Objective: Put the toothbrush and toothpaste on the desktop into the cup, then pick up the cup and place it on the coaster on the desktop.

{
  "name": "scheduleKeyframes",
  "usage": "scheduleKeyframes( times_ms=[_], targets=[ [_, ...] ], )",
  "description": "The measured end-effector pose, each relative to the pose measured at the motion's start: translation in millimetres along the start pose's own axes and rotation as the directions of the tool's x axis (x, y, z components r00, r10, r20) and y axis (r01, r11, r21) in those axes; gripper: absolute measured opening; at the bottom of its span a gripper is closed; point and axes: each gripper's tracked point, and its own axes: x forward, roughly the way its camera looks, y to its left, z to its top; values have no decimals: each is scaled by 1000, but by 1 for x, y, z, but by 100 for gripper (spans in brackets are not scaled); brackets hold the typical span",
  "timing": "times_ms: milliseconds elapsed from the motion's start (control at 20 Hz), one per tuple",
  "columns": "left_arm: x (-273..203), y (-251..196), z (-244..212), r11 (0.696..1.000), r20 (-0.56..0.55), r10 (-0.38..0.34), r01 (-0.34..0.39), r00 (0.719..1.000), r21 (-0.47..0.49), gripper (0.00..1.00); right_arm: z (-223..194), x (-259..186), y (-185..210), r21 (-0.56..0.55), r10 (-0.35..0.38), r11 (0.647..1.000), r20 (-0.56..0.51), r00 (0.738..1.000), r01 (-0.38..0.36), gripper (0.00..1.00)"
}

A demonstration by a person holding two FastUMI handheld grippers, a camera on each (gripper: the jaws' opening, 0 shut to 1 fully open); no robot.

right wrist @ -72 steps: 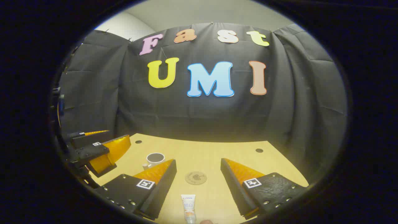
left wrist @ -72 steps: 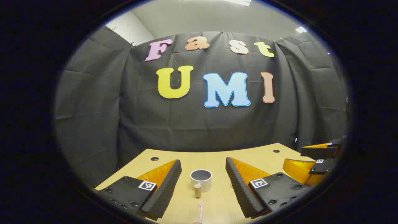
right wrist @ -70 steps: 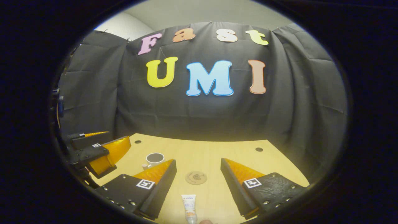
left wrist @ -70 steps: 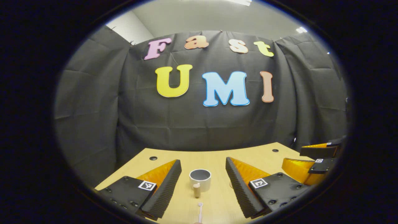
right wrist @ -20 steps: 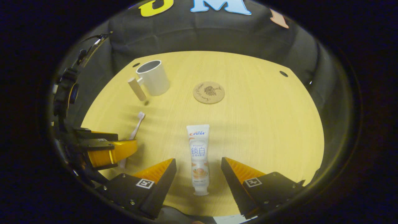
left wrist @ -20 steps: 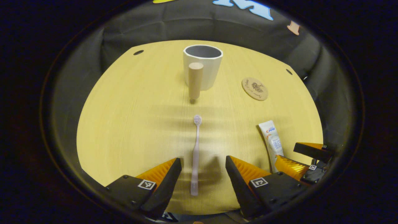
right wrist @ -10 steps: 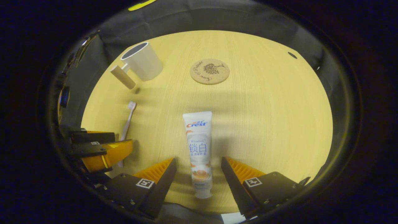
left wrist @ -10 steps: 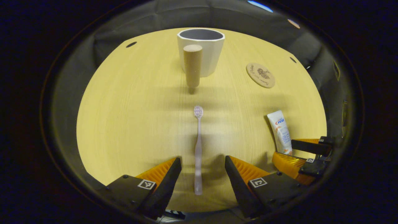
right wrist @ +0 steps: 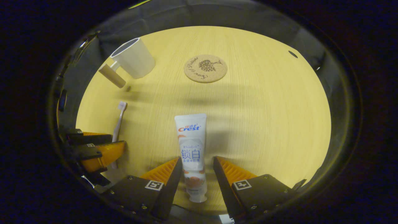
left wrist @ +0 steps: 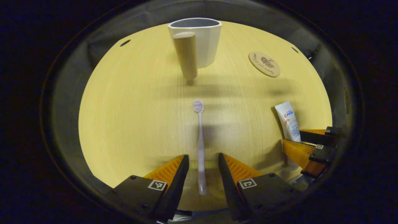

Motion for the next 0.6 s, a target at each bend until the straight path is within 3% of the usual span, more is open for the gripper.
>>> scheduleKeyframes(
  times_ms=[50,100,150,200,250,300,400,450,500,550,600],
  targets=[
    [0,1,0,1000,1,-2,2,1000,4,69,1,-1,-2,-4,-9,1000,3,1000,9,66],
    [2,1,1,1000,7,2,-2,1000,6,68,0,0,-6,-1,-31,1000,4,999,31,54],
    [0,1,2,1000,14,2,-2,1000,-1,57,1,1,-5,-12,-33,999,11,999,33,46],
    [-1,1,1,1000,14,1,-1,1000,-1,48,0,1,-6,-24,-35,999,12,999,36,46],
    [1,0,2,1000,17,1,-1,1000,-1,48,1,-1,-5,-15,-37,999,26,999,37,45],
    [-2,2,6,1000,27,8,-8,1000,-9,55,0,1,-4,-23,-40,999,23,999,40,34],
    [2,0,3,1000,34,6,-5,999,-29,31,-1,-1,-4,-62,-49,997,35,998,51,34],
    [1,0,3,1000,33,6,-5,999,-29,28,1,0,-4,-49,-52,997,55,997,55,34],
    [2,1,2,999,38,8,-7,999,-34,32,-1,-2,-2,-55,-44,997,56,997,47,27],
    [0,0,3,999,41,12,-10,999,-42,35,0,-2,-3,-56,-39,998,69,997,43,27],
    [1,0,4,999,46,7,-5,999,-38,18,-1,-2,-2,-54,-34,998,75,997,38,27]
  ],
)
